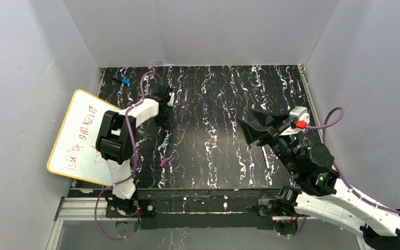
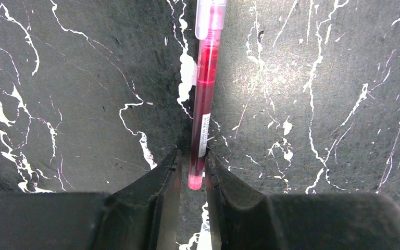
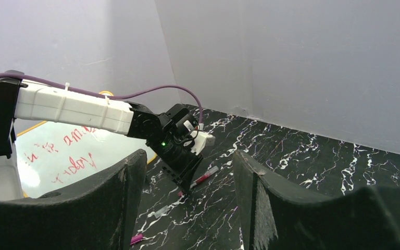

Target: Insert the pens into the pen caps

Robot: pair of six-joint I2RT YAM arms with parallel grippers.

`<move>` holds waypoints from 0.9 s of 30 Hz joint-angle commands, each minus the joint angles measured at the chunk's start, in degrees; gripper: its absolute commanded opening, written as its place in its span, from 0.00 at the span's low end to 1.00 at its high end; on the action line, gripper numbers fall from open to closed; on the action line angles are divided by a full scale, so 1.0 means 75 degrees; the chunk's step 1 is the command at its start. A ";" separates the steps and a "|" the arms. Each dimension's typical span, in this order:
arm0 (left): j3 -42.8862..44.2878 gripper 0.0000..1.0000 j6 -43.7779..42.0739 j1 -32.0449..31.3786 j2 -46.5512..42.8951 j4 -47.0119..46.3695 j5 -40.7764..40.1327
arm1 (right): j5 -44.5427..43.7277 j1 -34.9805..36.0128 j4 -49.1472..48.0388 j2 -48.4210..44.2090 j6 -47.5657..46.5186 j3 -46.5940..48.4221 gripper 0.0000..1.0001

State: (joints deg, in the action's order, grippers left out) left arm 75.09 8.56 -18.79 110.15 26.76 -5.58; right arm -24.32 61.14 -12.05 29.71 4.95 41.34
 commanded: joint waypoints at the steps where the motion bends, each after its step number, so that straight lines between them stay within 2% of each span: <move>1: -0.0151 0.22 -0.0092 0.0077 0.0074 0.0066 -0.0012 | -0.0134 0.0001 -0.0209 -0.0013 -0.0011 -0.0063 0.69; 3: -0.0200 0.23 -0.0118 0.0083 -0.0073 -0.0024 -0.0005 | -0.0135 -0.0006 -0.0199 -0.0013 -0.0020 -0.0063 0.69; 5: -0.0311 0.42 -0.0169 0.0082 -0.0363 -0.0238 0.0028 | -0.0135 -0.0003 -0.0181 0.0003 -0.0031 -0.0063 0.69; 6: -0.0355 0.47 -0.0204 0.0088 -0.0563 -0.0341 0.0031 | -0.0133 0.0001 -0.0169 0.0026 -0.0028 -0.0063 0.69; 10: -0.0579 0.51 -0.0444 0.0089 -0.1607 -0.0623 0.0028 | -0.0090 0.0001 -0.0077 0.0089 0.0015 -0.0050 0.69; 12: -0.0799 0.54 -0.0564 0.0086 -0.2744 -0.0585 0.0001 | -0.0053 0.0003 0.0022 0.0065 0.0093 -0.0051 0.69; 14: -0.1449 0.60 -0.0487 0.0081 -0.4372 -0.0348 0.0546 | -0.0135 -0.0003 0.0195 0.0104 0.0182 -0.0199 0.69; 16: -0.2236 0.64 -0.0137 0.0076 -0.5322 -0.0067 0.1166 | -0.0673 -0.0006 0.1022 0.0637 0.0516 0.0066 0.69; 18: -0.3066 0.65 0.0345 0.0067 -0.5963 0.0071 0.1515 | -0.1180 -0.0042 0.3236 0.2207 0.1168 0.1078 0.69; 20: -0.3594 0.65 0.0496 0.0080 -0.5985 0.0033 0.1764 | 0.0428 -0.0810 0.3737 0.3206 0.1761 0.1439 0.68; 21: -0.3765 0.74 0.0501 0.0085 -0.5905 -0.0033 0.2056 | 0.2007 -0.1692 0.3734 0.3740 0.2003 0.1504 0.67; 23: -0.3916 0.79 0.0494 0.0088 -0.5964 -0.0149 0.2326 | 0.3600 -0.2827 0.3773 0.4628 0.2170 0.1671 0.64; 27: -0.3921 0.77 0.0363 0.0091 -0.5865 -0.0182 0.2202 | 0.3401 -0.3064 0.3825 0.5155 0.2069 0.1894 0.64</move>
State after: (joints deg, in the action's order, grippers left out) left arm 45.43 11.66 -18.22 66.67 25.69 9.04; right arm -6.98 39.81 14.96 66.46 18.92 51.33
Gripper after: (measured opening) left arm 0.785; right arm 0.642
